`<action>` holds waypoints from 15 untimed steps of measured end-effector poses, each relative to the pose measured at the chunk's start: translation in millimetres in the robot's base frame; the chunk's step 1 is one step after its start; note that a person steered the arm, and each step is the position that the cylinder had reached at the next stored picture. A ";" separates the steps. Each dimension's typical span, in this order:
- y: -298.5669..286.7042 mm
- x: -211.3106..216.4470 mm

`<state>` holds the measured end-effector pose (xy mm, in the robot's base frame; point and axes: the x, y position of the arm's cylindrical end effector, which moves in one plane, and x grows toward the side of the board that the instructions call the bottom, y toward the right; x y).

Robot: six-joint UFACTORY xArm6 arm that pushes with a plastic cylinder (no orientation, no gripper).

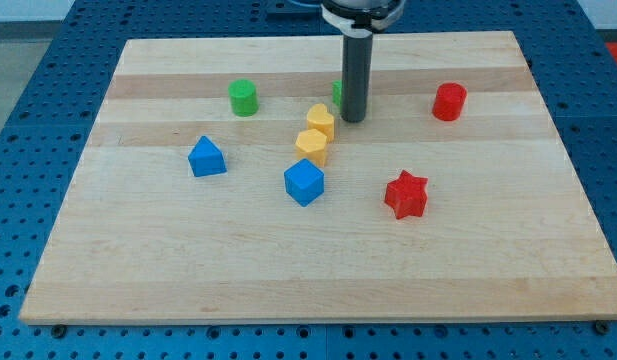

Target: Move the blue triangle towards the center right

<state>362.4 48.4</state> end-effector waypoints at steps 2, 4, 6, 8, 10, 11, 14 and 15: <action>27.7 -0.7; 28.0 -30.5; 24.4 -76.6; -54.3 -88.7; -140.8 -88.8; -169.1 -88.3; -180.9 -43.7; -181.2 -34.1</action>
<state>328.3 -132.8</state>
